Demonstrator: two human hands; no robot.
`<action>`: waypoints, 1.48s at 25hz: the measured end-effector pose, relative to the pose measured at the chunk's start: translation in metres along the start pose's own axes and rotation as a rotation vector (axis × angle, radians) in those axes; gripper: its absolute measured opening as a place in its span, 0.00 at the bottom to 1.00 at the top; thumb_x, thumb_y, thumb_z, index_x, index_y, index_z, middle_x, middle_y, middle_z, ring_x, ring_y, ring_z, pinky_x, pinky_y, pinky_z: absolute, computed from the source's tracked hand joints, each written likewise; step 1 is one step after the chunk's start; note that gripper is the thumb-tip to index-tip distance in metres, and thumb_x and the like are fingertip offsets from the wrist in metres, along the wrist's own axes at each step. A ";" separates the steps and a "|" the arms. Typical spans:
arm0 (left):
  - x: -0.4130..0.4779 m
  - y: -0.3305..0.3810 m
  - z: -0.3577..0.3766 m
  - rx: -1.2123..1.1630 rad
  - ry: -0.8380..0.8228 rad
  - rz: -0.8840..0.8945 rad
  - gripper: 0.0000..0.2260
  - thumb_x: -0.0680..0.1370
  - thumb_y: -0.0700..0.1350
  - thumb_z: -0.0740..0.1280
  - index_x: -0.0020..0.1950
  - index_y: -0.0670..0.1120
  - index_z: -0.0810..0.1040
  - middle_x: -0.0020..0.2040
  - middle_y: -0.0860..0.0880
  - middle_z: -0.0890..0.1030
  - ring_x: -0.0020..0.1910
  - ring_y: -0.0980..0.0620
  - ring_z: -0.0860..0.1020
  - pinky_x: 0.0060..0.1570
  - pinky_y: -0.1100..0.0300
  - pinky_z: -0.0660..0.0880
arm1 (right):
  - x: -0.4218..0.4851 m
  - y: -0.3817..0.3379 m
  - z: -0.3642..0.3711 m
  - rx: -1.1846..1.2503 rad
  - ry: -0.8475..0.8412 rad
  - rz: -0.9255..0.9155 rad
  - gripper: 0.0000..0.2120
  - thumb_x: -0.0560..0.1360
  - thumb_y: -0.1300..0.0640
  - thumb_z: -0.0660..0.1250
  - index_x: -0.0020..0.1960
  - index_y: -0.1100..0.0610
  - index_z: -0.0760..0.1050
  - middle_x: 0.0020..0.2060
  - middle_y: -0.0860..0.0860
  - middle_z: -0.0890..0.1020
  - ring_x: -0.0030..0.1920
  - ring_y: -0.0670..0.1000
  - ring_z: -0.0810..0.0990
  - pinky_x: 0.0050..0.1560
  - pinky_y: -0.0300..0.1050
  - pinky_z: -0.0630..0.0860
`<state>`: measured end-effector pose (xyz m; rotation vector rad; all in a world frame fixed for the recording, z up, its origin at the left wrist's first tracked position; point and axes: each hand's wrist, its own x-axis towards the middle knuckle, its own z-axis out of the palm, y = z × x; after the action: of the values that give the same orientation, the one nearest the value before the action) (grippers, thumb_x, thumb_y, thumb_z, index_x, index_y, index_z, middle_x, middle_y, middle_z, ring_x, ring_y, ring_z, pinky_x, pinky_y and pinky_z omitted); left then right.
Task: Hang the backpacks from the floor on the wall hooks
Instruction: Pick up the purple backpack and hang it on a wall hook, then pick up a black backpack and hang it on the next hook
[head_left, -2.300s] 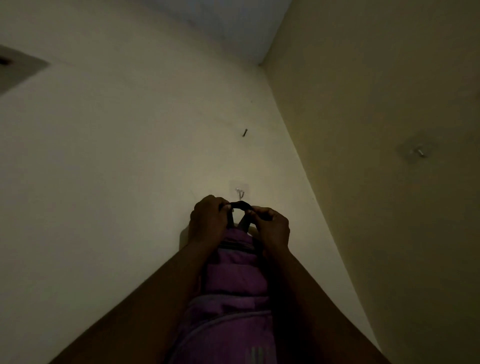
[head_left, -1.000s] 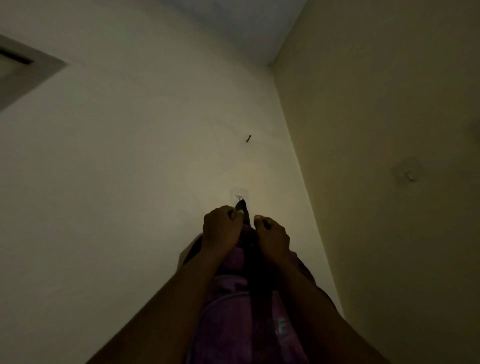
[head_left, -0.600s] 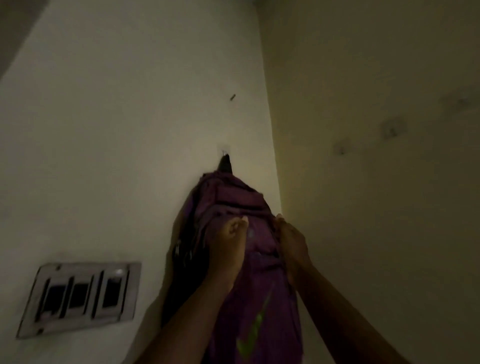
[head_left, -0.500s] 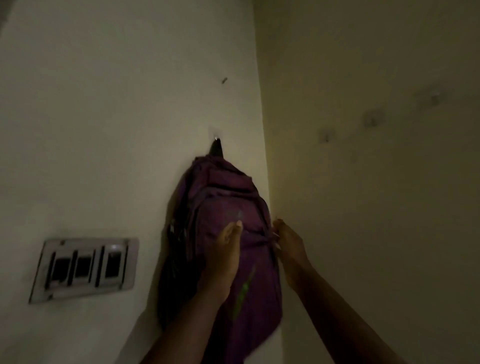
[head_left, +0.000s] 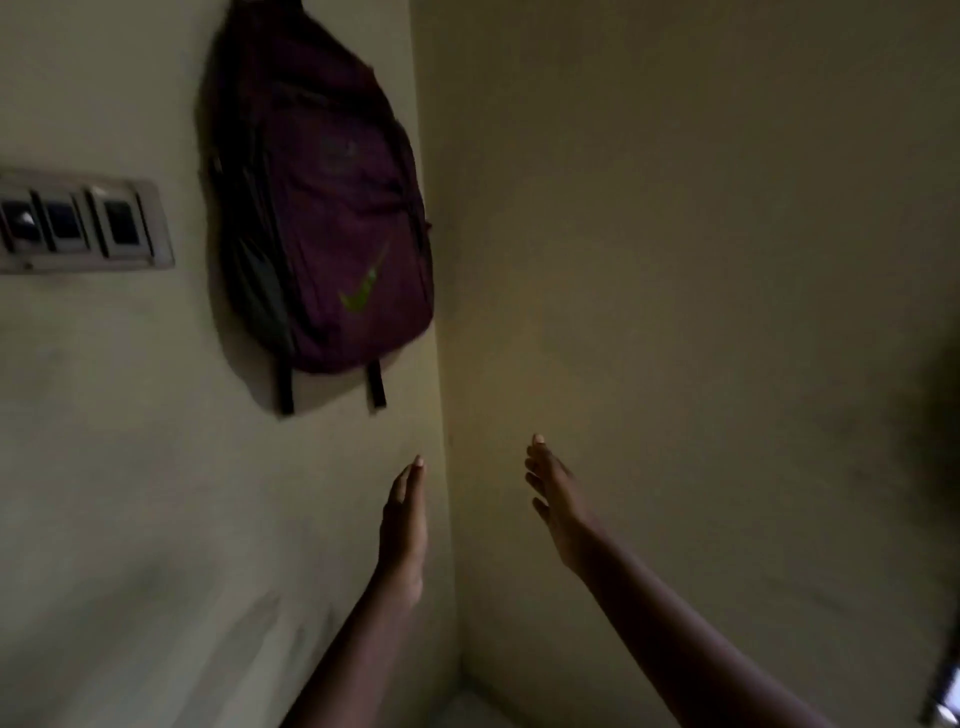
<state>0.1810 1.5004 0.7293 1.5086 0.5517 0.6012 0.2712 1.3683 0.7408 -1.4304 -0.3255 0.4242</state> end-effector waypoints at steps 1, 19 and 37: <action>-0.014 -0.022 0.002 0.017 0.017 -0.046 0.25 0.78 0.60 0.52 0.73 0.51 0.63 0.75 0.49 0.65 0.72 0.48 0.64 0.69 0.48 0.59 | -0.010 0.020 -0.010 -0.014 -0.006 0.055 0.29 0.78 0.40 0.53 0.72 0.56 0.63 0.72 0.54 0.67 0.70 0.54 0.67 0.70 0.51 0.62; -0.138 -0.436 0.034 0.280 0.093 -0.739 0.20 0.80 0.53 0.56 0.70 0.48 0.68 0.71 0.47 0.70 0.70 0.47 0.68 0.60 0.58 0.64 | -0.059 0.467 -0.114 -0.436 0.038 0.748 0.26 0.75 0.42 0.62 0.68 0.56 0.70 0.67 0.54 0.74 0.67 0.55 0.72 0.70 0.50 0.67; -0.156 -0.847 0.046 0.087 0.135 -1.097 0.07 0.77 0.51 0.63 0.39 0.54 0.73 0.49 0.49 0.78 0.50 0.49 0.76 0.43 0.58 0.69 | -0.048 0.855 -0.131 -1.428 -0.526 0.290 0.16 0.77 0.61 0.57 0.63 0.56 0.70 0.60 0.60 0.78 0.56 0.63 0.79 0.49 0.51 0.75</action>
<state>0.1163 1.3830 -0.1226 1.0187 1.3766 -0.1879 0.2155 1.3050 -0.1214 -2.7679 -0.9685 0.8911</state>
